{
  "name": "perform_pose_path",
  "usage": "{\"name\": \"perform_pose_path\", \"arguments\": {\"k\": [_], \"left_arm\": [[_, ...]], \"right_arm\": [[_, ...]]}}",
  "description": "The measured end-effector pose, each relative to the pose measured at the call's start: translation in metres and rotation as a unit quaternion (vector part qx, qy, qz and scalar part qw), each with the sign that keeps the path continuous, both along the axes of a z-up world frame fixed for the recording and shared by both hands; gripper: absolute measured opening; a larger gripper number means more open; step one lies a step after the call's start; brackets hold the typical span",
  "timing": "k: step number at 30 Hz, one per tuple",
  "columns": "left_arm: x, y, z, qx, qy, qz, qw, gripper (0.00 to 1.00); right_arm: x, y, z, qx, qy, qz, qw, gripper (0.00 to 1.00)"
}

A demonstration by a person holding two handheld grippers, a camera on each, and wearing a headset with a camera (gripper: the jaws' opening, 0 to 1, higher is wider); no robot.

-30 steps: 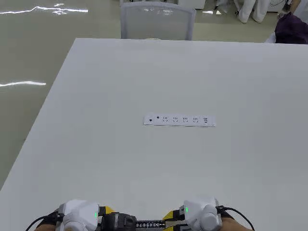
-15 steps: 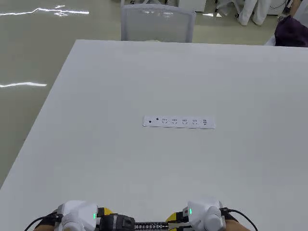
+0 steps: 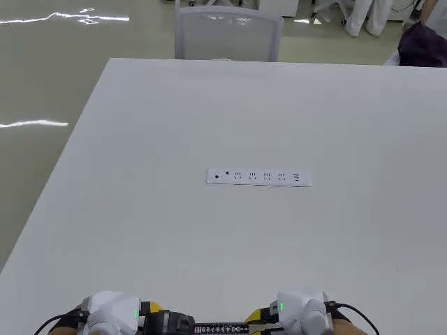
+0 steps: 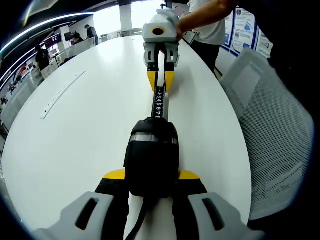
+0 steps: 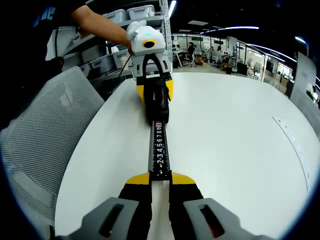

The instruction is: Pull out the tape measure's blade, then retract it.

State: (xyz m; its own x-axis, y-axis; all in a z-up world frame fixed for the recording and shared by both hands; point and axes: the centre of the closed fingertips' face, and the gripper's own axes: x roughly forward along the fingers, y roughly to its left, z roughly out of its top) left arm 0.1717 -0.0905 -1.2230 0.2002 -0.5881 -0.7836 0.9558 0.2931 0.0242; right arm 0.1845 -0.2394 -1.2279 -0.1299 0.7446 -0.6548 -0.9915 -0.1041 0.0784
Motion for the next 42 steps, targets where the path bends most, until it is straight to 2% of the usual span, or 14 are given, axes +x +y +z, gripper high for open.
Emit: {"name": "perform_pose_path", "arguments": {"k": [11, 42], "left_arm": [[-0.001, -0.001, 0.000, 0.002, 0.002, -0.001, 1.0000, 0.29], [0.000, -0.001, -0.001, 0.007, 0.004, -0.001, 1.0000, 0.29]], "right_arm": [[0.002, -0.013, -0.002, -0.002, 0.004, -0.004, 1.0000, 0.09], [0.006, -0.033, 0.001, -0.004, 0.007, -0.007, 0.9999, 0.09]]}}
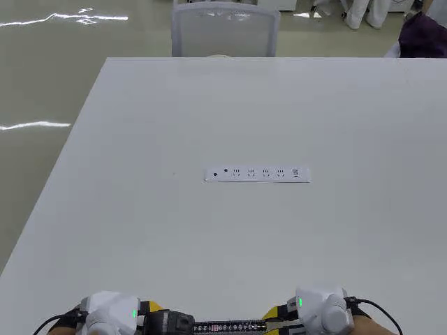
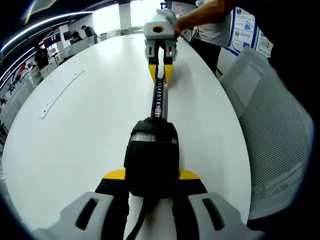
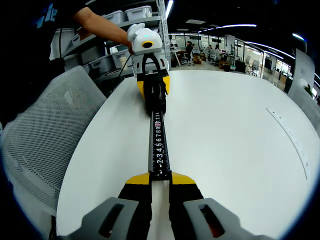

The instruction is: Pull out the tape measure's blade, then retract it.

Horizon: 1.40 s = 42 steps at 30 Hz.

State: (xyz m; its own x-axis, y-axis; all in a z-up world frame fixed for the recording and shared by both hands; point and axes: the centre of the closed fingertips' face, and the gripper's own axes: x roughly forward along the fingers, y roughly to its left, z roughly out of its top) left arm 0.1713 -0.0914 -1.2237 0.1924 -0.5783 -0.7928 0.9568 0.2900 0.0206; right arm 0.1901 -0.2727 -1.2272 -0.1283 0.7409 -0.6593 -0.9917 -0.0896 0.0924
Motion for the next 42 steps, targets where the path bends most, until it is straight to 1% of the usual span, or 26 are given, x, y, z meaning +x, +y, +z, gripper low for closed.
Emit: {"name": "perform_pose_path", "arguments": {"k": [4, 6, 18, 20, 22, 42], "left_arm": [[0.000, 0.000, 0.000, 0.000, 0.001, 0.001, 1.0000, 0.29], [0.000, 0.000, 0.000, 0.000, 0.000, 0.000, 1.0000, 0.29], [0.000, 0.001, 0.000, 0.003, 0.000, -0.001, 1.0000, 0.29], [-0.001, 0.001, 0.000, 0.002, 0.000, -0.001, 1.0000, 0.29], [-0.001, 0.001, 0.000, 0.002, 0.001, -0.002, 1.0000, 0.29], [-0.001, 0.001, -0.001, 0.004, 0.003, -0.002, 1.0000, 0.29]], "right_arm": [[0.000, -0.002, 0.001, -0.001, 0.001, -0.002, 1.0000, 0.09], [0.001, -0.004, -0.001, -0.002, 0.000, -0.001, 1.0000, 0.09], [0.001, -0.009, 0.005, -0.003, -0.003, 0.001, 1.0000, 0.09], [0.001, -0.012, 0.003, -0.004, -0.003, 0.001, 1.0000, 0.09], [0.001, -0.012, 0.005, -0.004, -0.002, 0.000, 1.0000, 0.09], [0.001, -0.026, 0.003, -0.007, -0.002, -0.004, 1.0000, 0.09]]}}
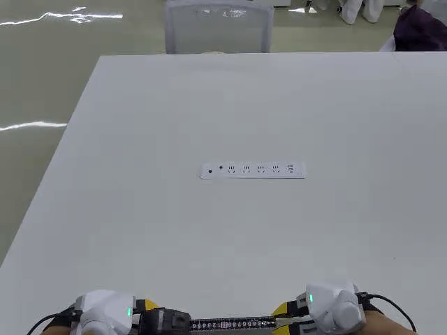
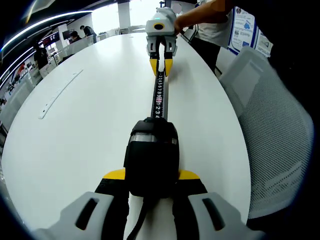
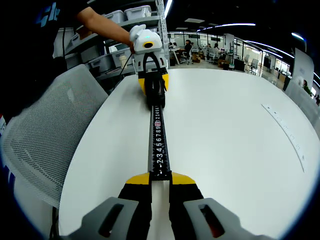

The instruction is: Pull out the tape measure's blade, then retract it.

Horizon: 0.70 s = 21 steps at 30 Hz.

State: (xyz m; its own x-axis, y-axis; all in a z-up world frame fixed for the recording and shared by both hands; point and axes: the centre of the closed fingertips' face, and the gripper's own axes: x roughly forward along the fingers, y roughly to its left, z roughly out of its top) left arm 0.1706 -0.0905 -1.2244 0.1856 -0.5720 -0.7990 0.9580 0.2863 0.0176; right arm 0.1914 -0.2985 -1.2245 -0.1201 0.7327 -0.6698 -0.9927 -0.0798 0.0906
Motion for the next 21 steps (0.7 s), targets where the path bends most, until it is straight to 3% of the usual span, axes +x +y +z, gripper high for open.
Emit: {"name": "perform_pose_path", "arguments": {"k": [21], "left_arm": [[-0.001, 0.000, 0.000, 0.005, 0.002, -0.002, 1.0000, 0.29]], "right_arm": [[-0.001, -0.014, 0.000, -0.004, 0.002, -0.007, 1.0000, 0.09]]}}
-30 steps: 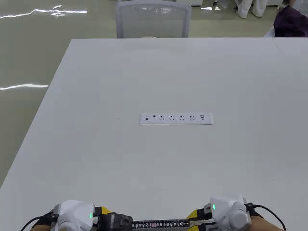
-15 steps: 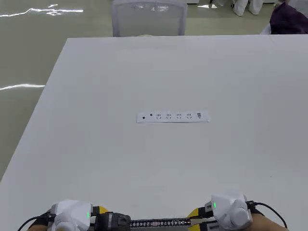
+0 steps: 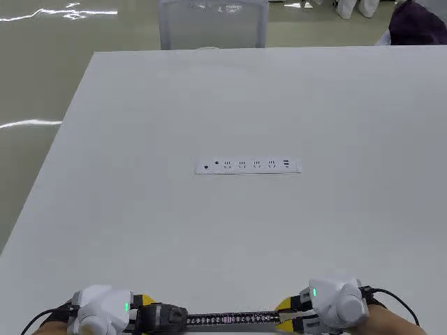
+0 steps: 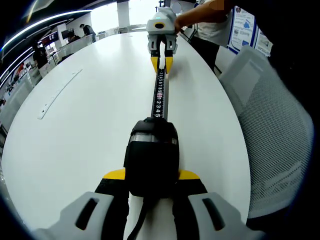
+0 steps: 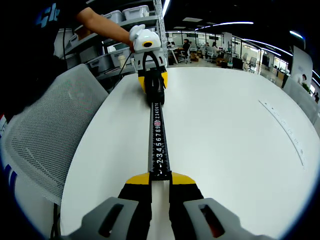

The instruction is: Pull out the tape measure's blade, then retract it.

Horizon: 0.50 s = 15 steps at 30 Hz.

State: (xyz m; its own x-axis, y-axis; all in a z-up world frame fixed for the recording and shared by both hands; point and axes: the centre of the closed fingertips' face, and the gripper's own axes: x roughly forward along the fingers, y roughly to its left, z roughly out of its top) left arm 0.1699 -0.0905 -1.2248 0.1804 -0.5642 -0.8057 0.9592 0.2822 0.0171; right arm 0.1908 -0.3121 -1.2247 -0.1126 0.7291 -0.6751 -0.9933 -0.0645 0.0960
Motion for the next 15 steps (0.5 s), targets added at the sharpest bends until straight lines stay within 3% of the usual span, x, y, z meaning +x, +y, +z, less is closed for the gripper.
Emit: {"name": "perform_pose_path", "arguments": {"k": [15], "left_arm": [[-0.0004, 0.0010, -0.0001, 0.003, 0.001, 0.000, 1.0000, 0.29]], "right_arm": [[0.0000, -0.0082, -0.0003, -0.003, 0.001, -0.003, 1.0000, 0.09]]}}
